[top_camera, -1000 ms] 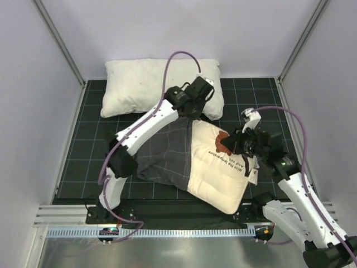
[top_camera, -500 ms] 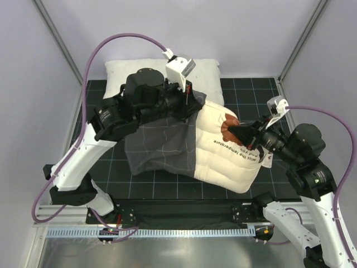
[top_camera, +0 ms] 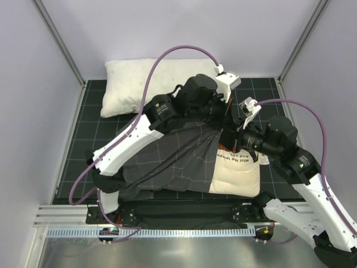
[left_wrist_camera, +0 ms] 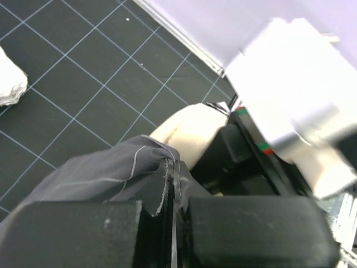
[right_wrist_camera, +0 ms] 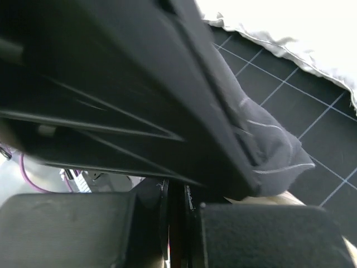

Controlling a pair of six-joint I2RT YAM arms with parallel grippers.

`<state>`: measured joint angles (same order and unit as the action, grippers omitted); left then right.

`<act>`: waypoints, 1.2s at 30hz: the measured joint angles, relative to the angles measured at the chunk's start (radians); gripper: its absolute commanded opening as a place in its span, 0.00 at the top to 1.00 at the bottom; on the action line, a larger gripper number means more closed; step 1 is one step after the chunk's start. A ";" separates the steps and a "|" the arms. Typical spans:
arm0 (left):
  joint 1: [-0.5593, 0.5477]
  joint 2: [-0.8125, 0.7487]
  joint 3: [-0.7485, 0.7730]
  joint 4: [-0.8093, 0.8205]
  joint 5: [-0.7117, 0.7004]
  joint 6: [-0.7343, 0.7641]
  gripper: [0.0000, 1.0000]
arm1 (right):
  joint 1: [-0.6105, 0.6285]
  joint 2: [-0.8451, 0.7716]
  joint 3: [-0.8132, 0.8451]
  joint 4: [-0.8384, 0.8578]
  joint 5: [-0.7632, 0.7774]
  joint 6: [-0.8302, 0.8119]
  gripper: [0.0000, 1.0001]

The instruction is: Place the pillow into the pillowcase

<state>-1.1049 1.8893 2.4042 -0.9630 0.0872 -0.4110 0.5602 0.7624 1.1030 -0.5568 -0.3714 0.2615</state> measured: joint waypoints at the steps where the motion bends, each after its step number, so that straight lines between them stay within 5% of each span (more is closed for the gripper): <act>1: 0.000 -0.005 0.000 0.001 0.000 -0.003 1.00 | 0.003 0.003 0.000 -0.004 0.006 -0.002 0.96; 7: -0.012 -0.149 -0.111 0.047 -0.015 -0.026 1.00 | 0.011 -0.040 -0.046 0.042 0.046 -0.004 0.93; 8: -0.012 -0.188 -0.157 0.067 -0.028 -0.026 1.00 | 0.013 -0.042 -0.051 0.047 0.050 -0.003 0.70; 11: -0.003 -0.280 -0.297 0.121 -0.055 -0.026 1.00 | 0.016 -0.041 -0.055 0.070 0.082 0.014 0.29; 17: 0.085 -0.376 -0.622 0.197 -0.134 -0.051 1.00 | 0.021 -0.121 -0.088 0.062 0.209 0.037 0.02; 22: 0.251 -0.380 -0.753 0.211 -0.175 -0.082 1.00 | 0.021 -0.231 -0.127 -0.048 0.366 0.077 0.00; 28: 0.280 -0.456 -0.758 0.216 -0.200 -0.082 1.00 | -0.008 -0.243 -0.261 -0.163 0.542 0.211 0.00; 36: 0.285 -0.489 -0.765 0.233 -0.195 -0.082 1.00 | -0.340 -0.234 -0.569 -0.097 0.346 0.308 0.00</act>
<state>-0.8196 1.3998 1.6390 -0.7303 -0.1074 -0.4931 0.2203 0.5285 0.5343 -0.6540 -0.0257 0.5697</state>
